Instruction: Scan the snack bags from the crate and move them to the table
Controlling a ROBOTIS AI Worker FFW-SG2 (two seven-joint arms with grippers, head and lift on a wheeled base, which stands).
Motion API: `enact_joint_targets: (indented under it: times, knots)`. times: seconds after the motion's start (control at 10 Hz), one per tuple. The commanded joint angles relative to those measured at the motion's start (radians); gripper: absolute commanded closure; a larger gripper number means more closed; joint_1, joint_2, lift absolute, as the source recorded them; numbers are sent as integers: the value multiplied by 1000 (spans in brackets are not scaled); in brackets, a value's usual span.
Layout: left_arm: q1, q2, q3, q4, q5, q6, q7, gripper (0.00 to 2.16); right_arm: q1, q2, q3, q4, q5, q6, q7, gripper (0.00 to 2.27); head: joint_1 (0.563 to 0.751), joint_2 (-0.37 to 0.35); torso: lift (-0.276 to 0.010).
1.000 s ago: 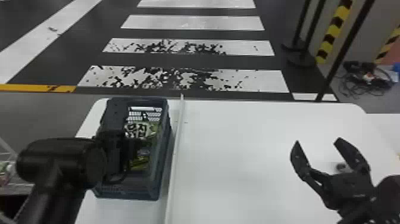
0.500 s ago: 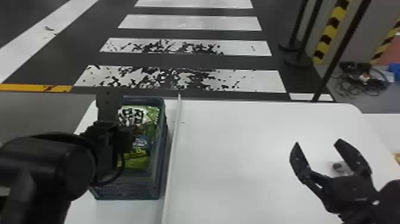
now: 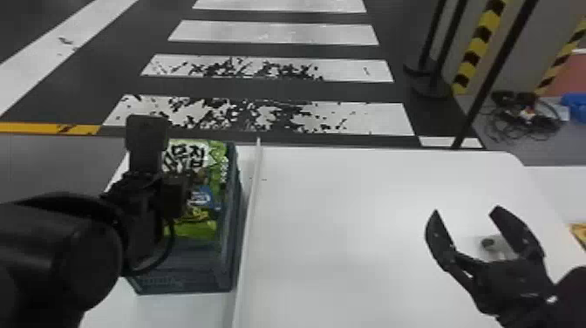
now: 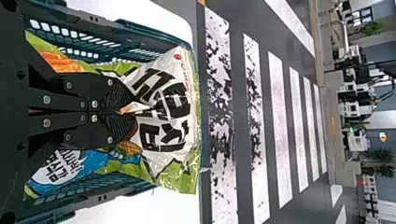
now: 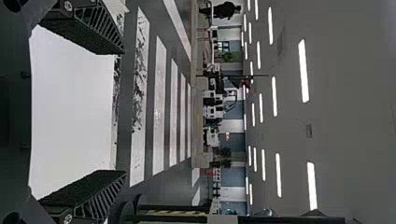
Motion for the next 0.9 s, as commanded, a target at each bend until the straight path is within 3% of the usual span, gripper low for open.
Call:
enact_joint_targets:
  times: [0.0, 0.4, 0.8]
  knots:
    - [7, 0, -3, -53, -4, 9, 12, 1892, 4, 0, -6, -1, -14, 0, 0, 76, 695, -1, -95]
    - [39, 0, -5, -167, -21, 49, 13, 1892, 28, 2, -17, -25, -16, 3, 0, 76, 695, -21, -95]
    - [84, 28, 8, -165, -58, 43, 15, 1892, 42, 2, -23, -38, -25, -3, 2, 76, 695, -9, -95]
